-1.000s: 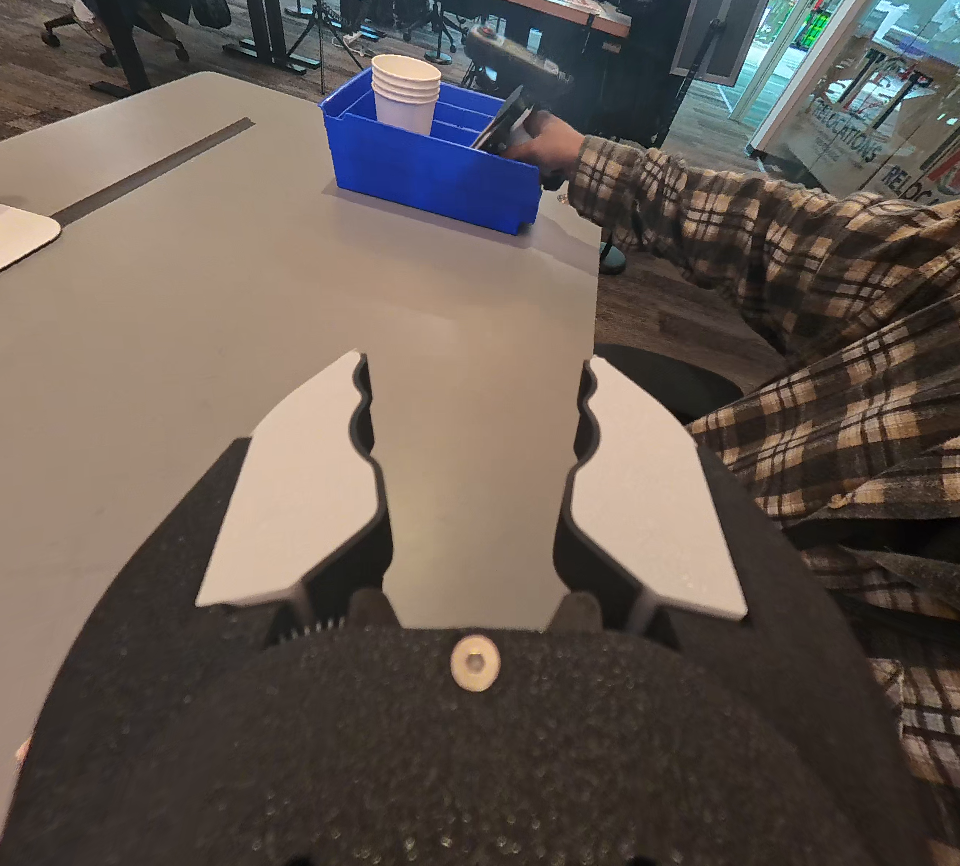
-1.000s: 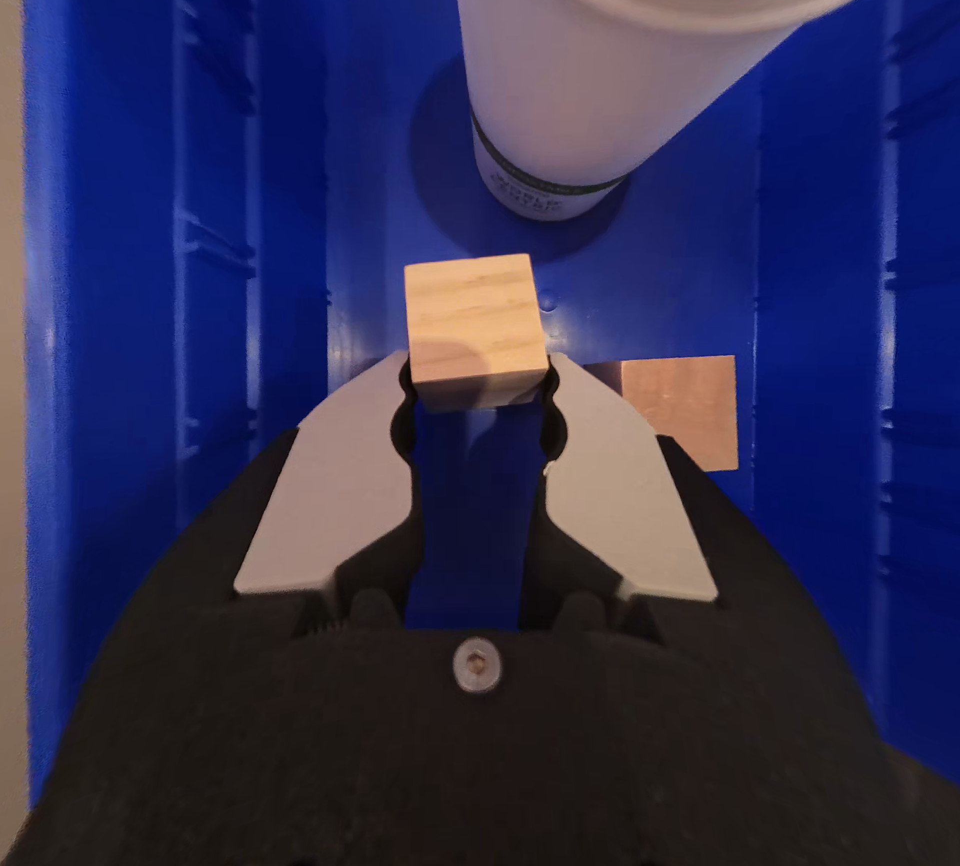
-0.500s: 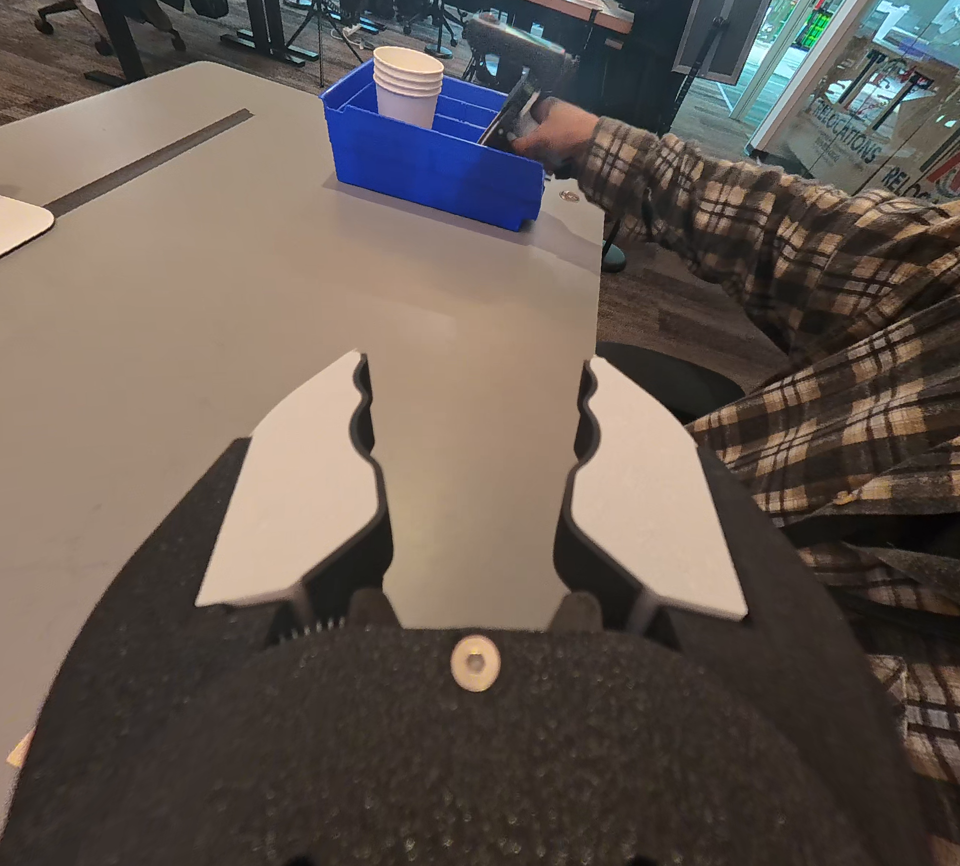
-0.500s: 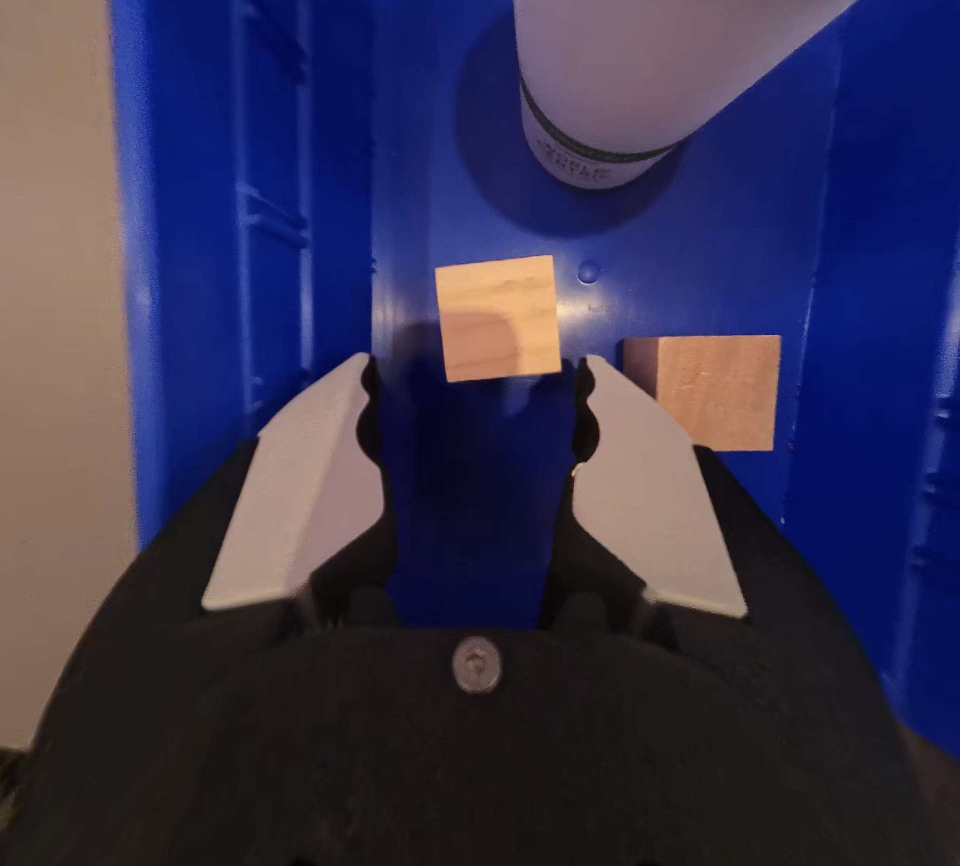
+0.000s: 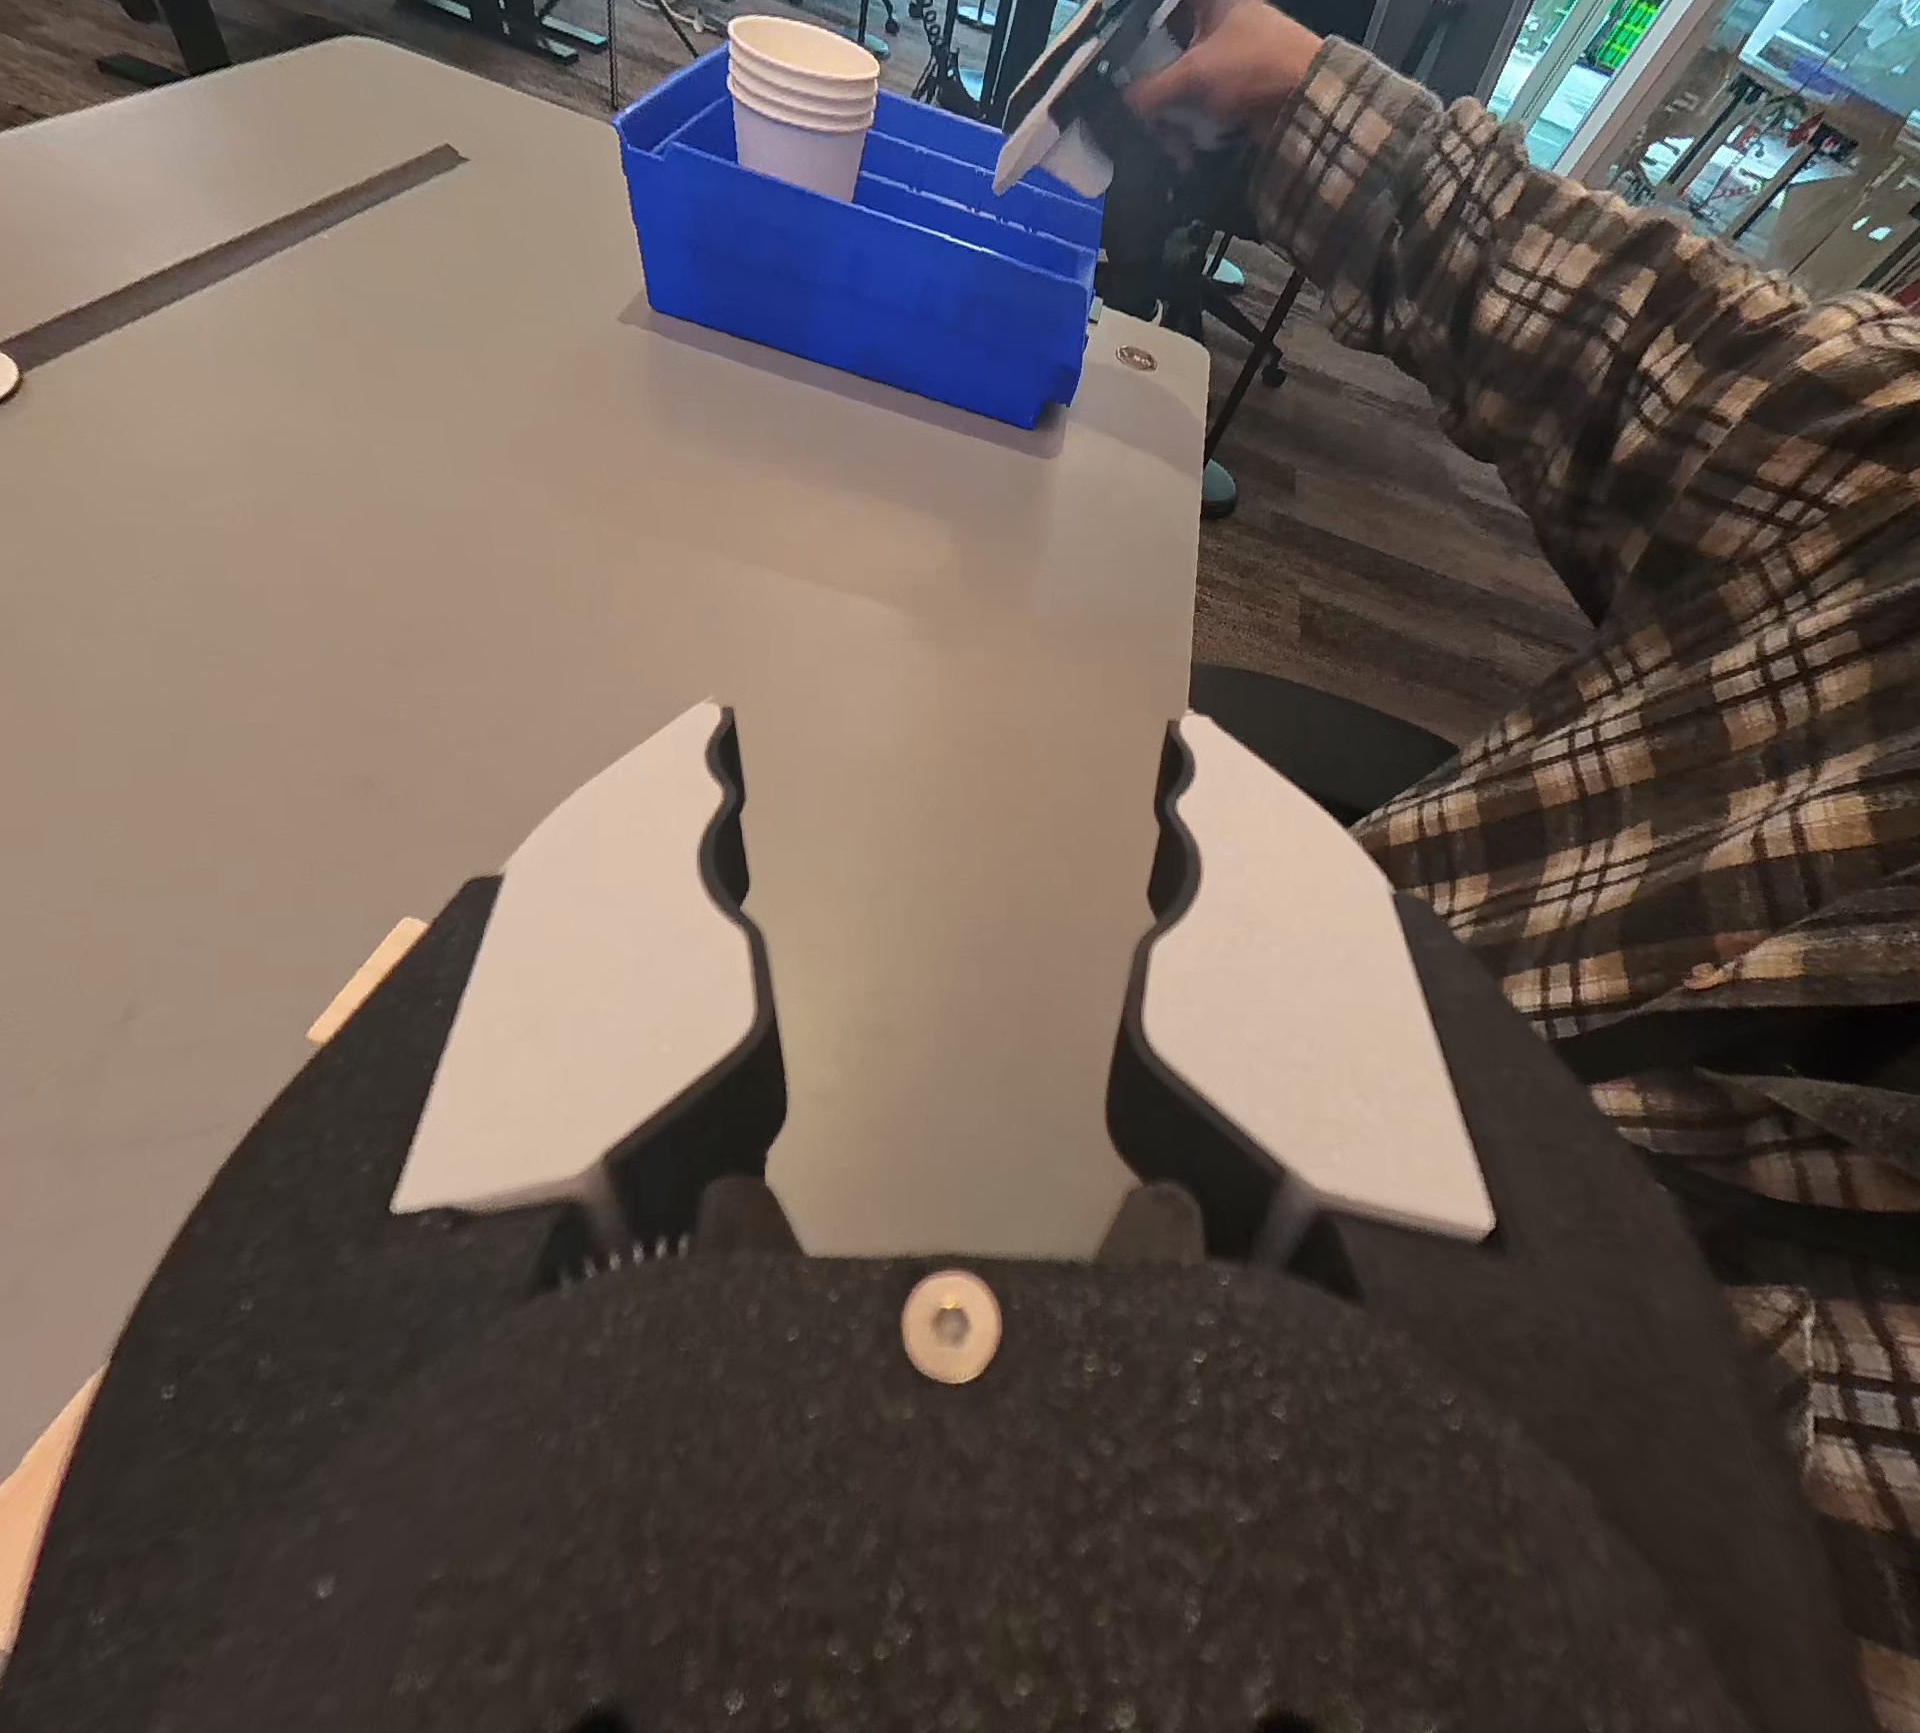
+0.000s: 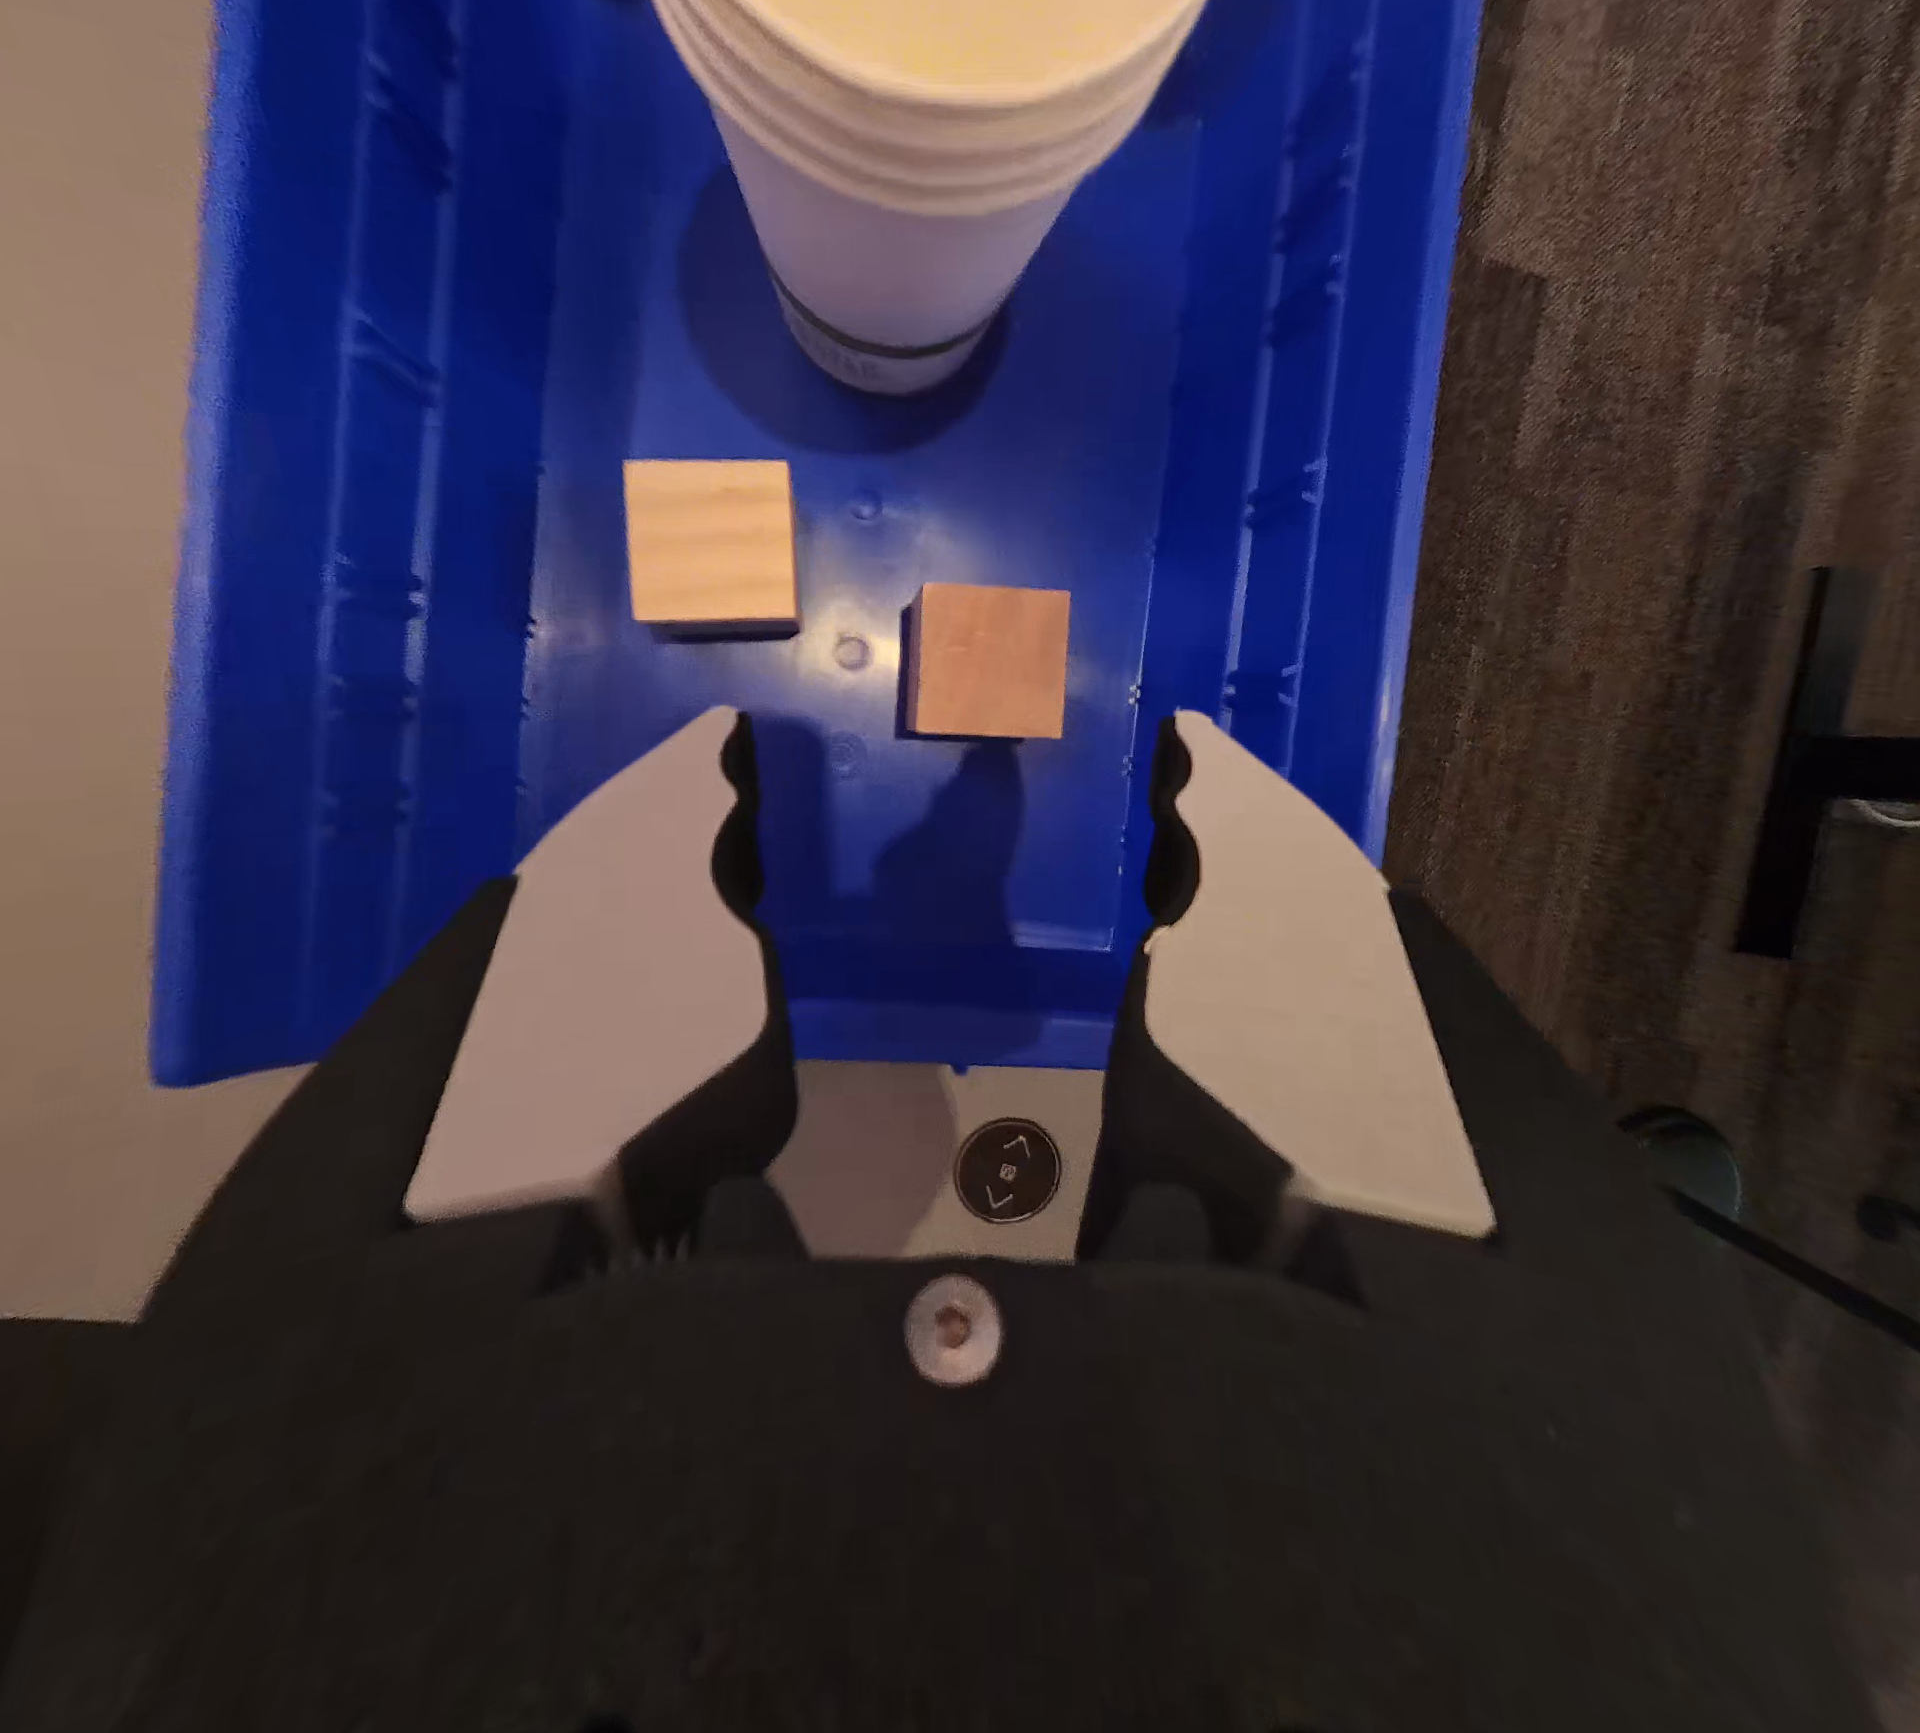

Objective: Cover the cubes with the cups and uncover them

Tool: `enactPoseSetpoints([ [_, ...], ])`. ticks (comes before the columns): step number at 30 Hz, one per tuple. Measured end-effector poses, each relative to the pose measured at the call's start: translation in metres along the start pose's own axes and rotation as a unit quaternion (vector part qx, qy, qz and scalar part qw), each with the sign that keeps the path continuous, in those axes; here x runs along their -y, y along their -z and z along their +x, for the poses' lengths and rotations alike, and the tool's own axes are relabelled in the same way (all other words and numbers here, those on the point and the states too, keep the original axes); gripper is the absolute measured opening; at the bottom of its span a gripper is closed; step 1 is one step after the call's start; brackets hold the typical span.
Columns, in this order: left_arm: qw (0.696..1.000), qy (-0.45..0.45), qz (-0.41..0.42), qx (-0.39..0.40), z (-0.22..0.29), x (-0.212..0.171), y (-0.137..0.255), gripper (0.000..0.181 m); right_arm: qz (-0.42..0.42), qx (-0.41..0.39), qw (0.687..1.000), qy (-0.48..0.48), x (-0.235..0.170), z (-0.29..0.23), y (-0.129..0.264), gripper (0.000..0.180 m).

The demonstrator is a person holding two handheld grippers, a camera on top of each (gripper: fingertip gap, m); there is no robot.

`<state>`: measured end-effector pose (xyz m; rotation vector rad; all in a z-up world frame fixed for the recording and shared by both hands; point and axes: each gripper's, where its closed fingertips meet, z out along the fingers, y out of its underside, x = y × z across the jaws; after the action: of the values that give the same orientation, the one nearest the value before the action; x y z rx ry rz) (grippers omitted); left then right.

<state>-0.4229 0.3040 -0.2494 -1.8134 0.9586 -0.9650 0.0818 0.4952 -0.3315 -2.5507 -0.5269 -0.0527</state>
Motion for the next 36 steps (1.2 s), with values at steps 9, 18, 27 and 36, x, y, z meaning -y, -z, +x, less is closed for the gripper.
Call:
enactPoseSetpoints([
  [9,1.0,0.005,-0.003,0.003,-0.004,-0.003,-0.002,0.075,-0.051,-0.003,0.999,0.0,-0.025,0.011,-0.054,0.07],
  [18,1.0,0.014,-0.009,0.003,-0.011,-0.006,-0.006,0.075,-0.057,0.016,0.998,-0.02,-0.021,0.012,-0.078,0.042],
  [27,1.0,0.017,-0.01,0.005,-0.014,-0.007,-0.007,0.075,-0.046,0.011,0.998,-0.029,-0.007,0.017,-0.088,0.042],
  [36,0.999,0.011,0.026,0.022,-0.013,0.008,0.02,0.075,-0.003,0.011,1.0,-0.017,0.005,-0.001,-0.027,0.076],
])
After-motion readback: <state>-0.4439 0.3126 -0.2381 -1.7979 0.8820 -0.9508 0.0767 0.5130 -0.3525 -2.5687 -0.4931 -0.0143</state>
